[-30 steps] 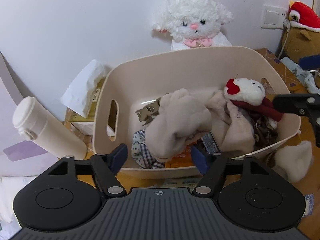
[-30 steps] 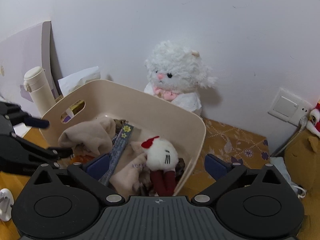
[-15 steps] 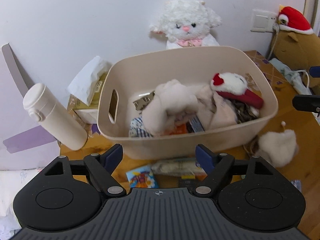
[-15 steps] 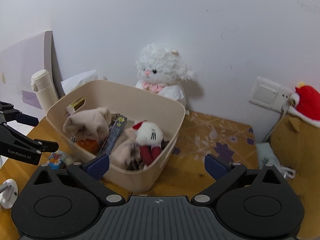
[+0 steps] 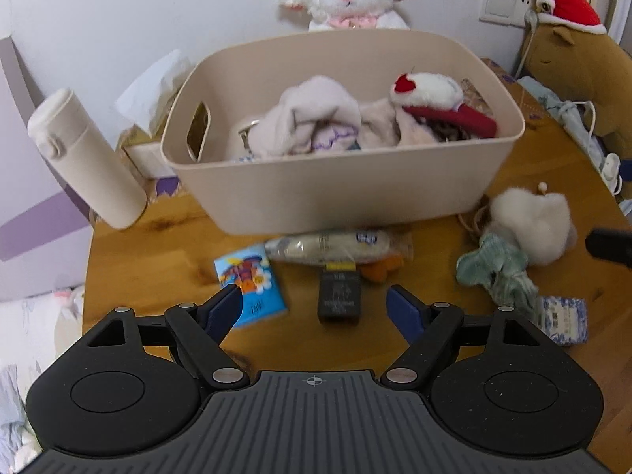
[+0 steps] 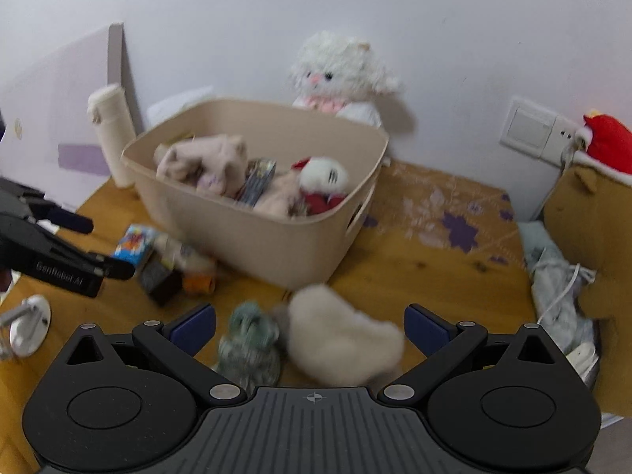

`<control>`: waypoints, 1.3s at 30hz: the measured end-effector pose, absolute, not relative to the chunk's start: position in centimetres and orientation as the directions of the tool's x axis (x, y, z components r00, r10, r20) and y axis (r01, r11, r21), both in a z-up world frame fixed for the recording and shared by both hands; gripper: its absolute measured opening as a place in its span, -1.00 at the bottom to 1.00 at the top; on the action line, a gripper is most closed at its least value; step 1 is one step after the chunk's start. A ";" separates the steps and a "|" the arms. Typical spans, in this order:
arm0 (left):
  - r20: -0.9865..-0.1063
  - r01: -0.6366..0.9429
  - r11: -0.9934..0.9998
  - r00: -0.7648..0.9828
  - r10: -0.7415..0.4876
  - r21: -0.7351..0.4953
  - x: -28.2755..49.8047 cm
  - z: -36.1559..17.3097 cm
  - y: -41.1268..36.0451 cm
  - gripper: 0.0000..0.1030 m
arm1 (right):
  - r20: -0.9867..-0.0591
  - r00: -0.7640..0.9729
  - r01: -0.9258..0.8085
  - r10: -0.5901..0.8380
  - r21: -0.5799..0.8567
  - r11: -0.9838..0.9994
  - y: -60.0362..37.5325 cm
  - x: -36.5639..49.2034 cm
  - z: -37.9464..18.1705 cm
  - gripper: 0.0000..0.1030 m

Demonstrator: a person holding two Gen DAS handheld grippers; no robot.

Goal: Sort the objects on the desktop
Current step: 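Move both tools back over the table, then grasp the small black box with the left tool while the right tool grasps the green gingham scrunchie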

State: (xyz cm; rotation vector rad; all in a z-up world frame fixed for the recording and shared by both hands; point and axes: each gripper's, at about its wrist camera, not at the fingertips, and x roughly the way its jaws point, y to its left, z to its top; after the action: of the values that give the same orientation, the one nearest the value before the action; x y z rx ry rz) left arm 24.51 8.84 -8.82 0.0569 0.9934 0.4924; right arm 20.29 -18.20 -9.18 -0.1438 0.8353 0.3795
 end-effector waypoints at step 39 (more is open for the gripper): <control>-0.820 -0.358 0.905 0.429 0.378 0.230 26.3 -16.2 10.6 0.40 | -0.861 0.442 -0.496 0.253 0.001 0.868 -13.0 22.1 -16.6 0.52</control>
State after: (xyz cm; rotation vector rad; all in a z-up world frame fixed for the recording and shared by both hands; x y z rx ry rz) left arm 26.26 10.59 -16.24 0.0221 1.0295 0.4595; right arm 22.12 -13.05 -16.65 -0.2679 1.0129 0.4715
